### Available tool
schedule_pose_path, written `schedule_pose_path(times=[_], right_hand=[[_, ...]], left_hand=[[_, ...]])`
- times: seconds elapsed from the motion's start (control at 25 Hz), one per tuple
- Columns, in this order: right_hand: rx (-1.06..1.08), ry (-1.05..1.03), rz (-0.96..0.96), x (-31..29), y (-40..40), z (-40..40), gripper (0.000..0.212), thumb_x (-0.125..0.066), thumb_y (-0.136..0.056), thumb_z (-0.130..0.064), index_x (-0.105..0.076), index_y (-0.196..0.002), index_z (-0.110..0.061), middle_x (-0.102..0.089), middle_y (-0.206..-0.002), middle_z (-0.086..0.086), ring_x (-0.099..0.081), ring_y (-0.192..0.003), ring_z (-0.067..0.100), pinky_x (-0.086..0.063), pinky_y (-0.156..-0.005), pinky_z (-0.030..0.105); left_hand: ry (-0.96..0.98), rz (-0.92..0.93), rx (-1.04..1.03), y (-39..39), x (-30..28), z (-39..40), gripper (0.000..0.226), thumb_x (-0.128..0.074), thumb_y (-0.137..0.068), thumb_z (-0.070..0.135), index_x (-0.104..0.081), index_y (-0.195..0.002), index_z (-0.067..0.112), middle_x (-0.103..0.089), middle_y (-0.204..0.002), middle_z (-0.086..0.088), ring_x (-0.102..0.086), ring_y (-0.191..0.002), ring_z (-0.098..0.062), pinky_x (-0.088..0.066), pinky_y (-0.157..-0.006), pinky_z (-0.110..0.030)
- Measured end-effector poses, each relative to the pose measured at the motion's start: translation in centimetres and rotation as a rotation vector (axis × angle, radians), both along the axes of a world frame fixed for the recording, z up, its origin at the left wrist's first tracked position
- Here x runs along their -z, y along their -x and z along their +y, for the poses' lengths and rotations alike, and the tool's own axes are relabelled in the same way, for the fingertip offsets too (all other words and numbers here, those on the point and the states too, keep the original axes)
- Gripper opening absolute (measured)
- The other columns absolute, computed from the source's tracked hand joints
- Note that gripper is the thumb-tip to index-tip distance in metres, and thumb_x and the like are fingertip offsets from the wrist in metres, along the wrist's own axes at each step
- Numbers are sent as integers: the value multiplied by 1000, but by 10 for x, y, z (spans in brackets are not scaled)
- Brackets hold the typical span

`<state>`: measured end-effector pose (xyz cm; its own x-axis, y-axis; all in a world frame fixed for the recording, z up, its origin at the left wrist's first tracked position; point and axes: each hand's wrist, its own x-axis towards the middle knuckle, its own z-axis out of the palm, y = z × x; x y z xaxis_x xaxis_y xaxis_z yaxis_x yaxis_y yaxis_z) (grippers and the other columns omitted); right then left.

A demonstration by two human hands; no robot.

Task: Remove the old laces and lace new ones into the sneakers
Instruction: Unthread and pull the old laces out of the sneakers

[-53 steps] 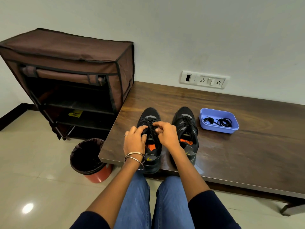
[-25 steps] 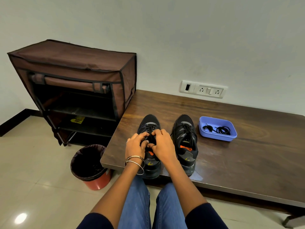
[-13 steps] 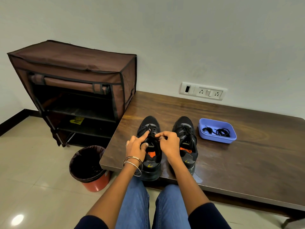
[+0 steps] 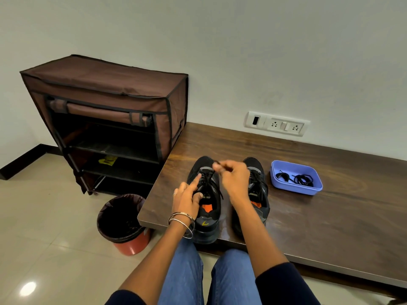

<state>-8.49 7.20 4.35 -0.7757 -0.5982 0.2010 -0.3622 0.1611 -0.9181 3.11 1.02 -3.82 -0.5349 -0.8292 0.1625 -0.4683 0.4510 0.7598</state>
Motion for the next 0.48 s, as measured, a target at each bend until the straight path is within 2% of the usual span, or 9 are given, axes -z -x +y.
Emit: schedule_pose_path(times=[0.08,0.16,0.24,0.32,0.4,0.48], right_hand=[[105,287,-151,-41,6,2,6,-73,-84,-18,-74,-79,-21,-69,-69,-4,-58,-67,7,-47,-68,26],[138,517,-201,-83,17,5,5,-72,-85,-14,-72,-82,-17,-67,-69,-3,-56,-62,7,-48,-60,23],[131,558,-184,-103,23,11,6,-71,-86,-11,-71,-83,-15,-69,-76,2,-59,-61,10,-55,-60,25],[102,270,-117,-91,27,11,5,-69,-87,-8,-68,-87,-14,-71,-85,8,-65,-65,16,-59,-68,32],[28,-218,-38,-58,28,9,17,-73,-84,-10,-62,-95,-4,-65,-86,10,-66,-75,23,-58,-76,38],[-89,-609,71,-27,26,9,24,-75,-83,-16,-57,-92,-2,-59,-85,10,-59,-79,24,-52,-73,33]], left_hand=[[18,-9,5,1,0,0,50,-55,-93,12,-49,-136,37,-45,-94,1,-42,-94,-22,-38,-93,-31],[29,-1,9,1,0,-1,47,-54,-93,11,-54,-131,37,-43,-93,2,-41,-94,-23,-37,-94,-32],[36,-2,13,1,0,-1,47,-54,-93,11,-55,-130,39,-43,-93,3,-42,-93,-23,-35,-94,-30],[36,-12,11,0,-1,0,47,-54,-92,11,-56,-129,40,-43,-93,2,-43,-94,-25,-34,-94,-30],[23,-5,4,0,-2,1,44,-55,-91,10,-60,-124,38,-47,-96,0,-45,-96,-25,-34,-95,-31],[31,12,-17,0,-4,5,36,-56,-88,9,-63,-115,32,-52,-99,-3,-46,-97,-26,-36,-92,-32]])
